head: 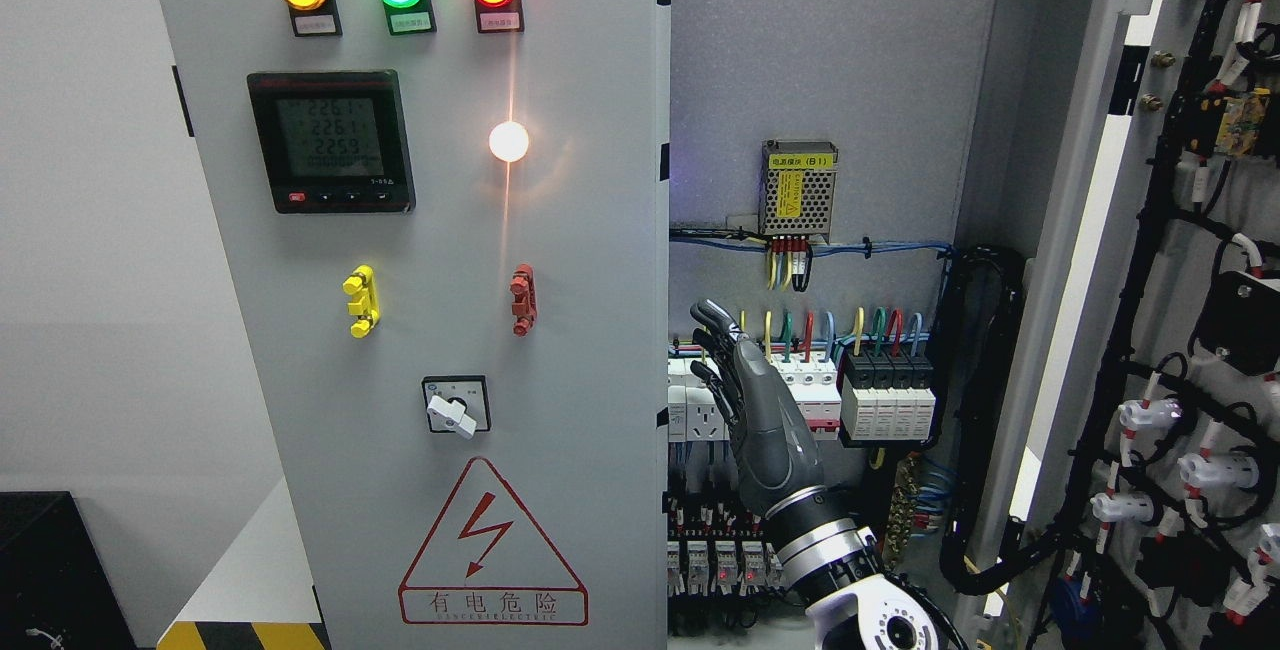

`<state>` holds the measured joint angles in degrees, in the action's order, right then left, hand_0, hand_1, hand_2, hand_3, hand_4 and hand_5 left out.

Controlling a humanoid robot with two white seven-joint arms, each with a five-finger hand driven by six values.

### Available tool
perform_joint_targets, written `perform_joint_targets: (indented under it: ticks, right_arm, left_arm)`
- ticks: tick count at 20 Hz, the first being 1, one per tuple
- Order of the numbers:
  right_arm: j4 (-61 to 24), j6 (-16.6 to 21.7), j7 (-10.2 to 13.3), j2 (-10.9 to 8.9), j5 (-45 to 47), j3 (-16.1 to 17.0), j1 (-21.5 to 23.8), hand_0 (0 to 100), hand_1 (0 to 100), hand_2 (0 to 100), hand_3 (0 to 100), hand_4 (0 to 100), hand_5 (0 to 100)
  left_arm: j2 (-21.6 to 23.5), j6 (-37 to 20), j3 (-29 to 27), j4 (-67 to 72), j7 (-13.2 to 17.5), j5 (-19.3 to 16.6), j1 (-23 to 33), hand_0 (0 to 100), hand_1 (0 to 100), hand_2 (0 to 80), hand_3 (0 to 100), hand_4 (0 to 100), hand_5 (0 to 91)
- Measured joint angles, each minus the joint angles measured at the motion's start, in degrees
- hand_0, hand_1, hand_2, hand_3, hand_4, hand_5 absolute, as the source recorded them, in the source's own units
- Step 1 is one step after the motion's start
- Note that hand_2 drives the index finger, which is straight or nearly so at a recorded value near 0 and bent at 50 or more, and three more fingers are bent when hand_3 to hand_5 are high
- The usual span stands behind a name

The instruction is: Open door with both hands

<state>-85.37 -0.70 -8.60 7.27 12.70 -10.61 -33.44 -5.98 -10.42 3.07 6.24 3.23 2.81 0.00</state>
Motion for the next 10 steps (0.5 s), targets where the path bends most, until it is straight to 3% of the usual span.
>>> perform_joint_targets:
  ticks: [4,10]
  right_arm:
    - [1.0,0.0,-0.7,-0.1,1.7,0.1,-0.7,19,0,0,0,0,0]
    - [2.3,0.0,-4.0,-0.19,3.0,0.6,-1.5,19,0,0,0,0,0]
  left_arm:
    - [0.0,0.0,0.0,0.0,0.1,0.0,0.0,0,0,0.0,0,0,0.0]
    - [0.0,0.0,0.0,0.0,0.1,0.0,0.0,0,0,0.0,0,0,0.0]
